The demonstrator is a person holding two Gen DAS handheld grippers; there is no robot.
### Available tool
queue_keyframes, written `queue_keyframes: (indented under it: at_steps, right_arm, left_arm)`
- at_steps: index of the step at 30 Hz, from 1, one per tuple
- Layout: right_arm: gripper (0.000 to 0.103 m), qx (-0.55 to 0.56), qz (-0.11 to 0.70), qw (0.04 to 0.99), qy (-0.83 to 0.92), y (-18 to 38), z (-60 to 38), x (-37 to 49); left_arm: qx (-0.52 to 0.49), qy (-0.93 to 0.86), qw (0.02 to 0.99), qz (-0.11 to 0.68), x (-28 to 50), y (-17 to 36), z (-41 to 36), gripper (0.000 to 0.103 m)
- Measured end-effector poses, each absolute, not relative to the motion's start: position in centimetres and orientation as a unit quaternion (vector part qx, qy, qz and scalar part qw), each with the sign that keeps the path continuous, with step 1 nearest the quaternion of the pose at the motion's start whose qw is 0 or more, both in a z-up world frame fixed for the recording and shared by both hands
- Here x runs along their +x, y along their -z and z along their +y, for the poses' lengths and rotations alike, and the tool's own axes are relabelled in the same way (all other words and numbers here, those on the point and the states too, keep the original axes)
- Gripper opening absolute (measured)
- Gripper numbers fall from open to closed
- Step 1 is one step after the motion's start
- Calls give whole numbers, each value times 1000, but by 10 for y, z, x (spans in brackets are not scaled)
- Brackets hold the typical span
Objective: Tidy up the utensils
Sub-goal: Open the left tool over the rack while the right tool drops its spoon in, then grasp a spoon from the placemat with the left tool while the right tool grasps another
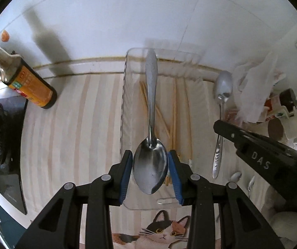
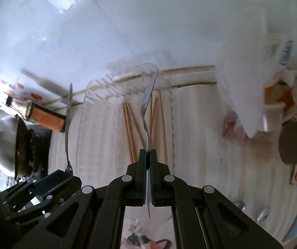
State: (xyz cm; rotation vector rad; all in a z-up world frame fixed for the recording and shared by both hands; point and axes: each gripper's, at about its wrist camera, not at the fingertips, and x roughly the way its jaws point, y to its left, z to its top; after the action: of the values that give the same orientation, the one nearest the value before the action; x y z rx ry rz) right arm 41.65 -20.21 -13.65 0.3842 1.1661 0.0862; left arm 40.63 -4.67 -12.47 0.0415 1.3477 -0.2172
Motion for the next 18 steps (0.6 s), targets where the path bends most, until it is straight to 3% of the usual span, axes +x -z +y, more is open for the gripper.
queue_keyframes:
  at_steps: [3, 5, 7, 10, 11, 12, 14, 16, 18]
  right_arm:
    - [6, 172, 560, 809, -41, 150, -197, 425]
    - [28, 175, 571, 801, -42, 157, -198, 426]
    - [38, 178, 566, 804, -36, 156, -201, 423]
    - [44, 177, 556, 812, -24, 147, -208, 411]
    - [49, 173, 552, 816, -19, 142, -211, 405]
    - [51, 171, 545, 821, -10, 137, -216, 396]
    - [60, 166, 533, 829, 9, 129, -227, 381]
    - [63, 171, 516, 839, 33, 122, -245, 354]
    - [63, 178, 504, 844, 50, 121, -263, 331]
  left_arm:
    - [21, 90, 775, 625, 406, 126, -46, 36]
    - [27, 80, 780, 620, 406, 125, -43, 50]
    - [34, 67, 791, 607, 403, 120, -39, 56]
    - [53, 39, 814, 577, 392, 108, -34, 64]
    - [60, 29, 823, 565, 387, 103, -32, 70]
    - [68, 19, 833, 549, 381, 98, -32, 82]
    - [75, 3, 849, 523, 370, 91, -31, 90]
    - [82, -5, 863, 499, 356, 85, -35, 90]
    - [85, 0, 868, 489, 345, 84, -42, 103]
